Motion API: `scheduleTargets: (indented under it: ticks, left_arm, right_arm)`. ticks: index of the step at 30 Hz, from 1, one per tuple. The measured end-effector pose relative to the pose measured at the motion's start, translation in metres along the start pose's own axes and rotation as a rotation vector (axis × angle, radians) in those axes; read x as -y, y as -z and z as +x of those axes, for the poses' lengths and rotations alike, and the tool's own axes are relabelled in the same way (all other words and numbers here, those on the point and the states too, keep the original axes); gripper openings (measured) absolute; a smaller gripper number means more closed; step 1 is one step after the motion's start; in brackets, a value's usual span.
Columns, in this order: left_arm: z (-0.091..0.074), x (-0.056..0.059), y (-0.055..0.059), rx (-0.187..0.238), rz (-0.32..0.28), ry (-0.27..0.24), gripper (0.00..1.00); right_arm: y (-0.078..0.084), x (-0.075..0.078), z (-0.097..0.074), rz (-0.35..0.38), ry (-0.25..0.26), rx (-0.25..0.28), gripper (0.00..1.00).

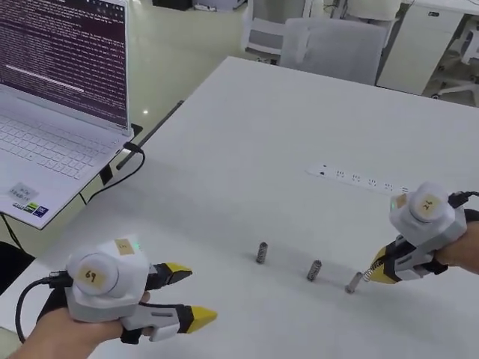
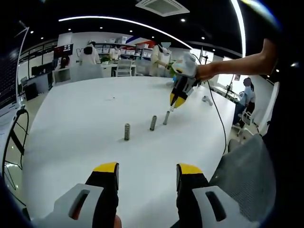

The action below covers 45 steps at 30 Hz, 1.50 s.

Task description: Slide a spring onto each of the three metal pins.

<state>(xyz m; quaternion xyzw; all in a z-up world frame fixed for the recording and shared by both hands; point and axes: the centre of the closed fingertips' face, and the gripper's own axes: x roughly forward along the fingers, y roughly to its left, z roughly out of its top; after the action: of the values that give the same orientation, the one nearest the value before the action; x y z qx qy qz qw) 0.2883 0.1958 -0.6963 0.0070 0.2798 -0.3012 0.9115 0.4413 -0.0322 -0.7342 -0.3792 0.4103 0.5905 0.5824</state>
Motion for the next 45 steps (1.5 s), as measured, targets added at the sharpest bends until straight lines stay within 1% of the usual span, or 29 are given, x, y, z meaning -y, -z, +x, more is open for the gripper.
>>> scheduleTargets:
  ticks: [9, 16, 25, 35, 45]
  left_arm:
    - [0.000, -0.002, 0.000, -0.001, -0.006, -0.003, 0.43]
    - [0.000, -0.004, -0.001, 0.000, -0.005, -0.006, 0.43]
    - [-0.001, -0.004, 0.000, -0.005, -0.010, -0.007, 0.43]
    - [0.000, -0.004, -0.002, -0.002, -0.004, -0.006, 0.43]
    - [0.000, -0.006, -0.003, -0.001, -0.007, -0.008, 0.43]
  right_arm:
    - [-0.005, 0.004, 0.003, -0.017, 0.004, -0.005, 0.08]
    - [-0.007, 0.004, 0.007, -0.037, -0.008, -0.018, 0.08]
    - [-0.004, 0.004, 0.012, -0.056, -0.013, -0.043, 0.08]
    - [0.000, 0.005, 0.025, -0.094, -0.019, -0.085, 0.09]
    - [0.005, 0.007, 0.035, -0.094, -0.024, -0.102, 0.09]
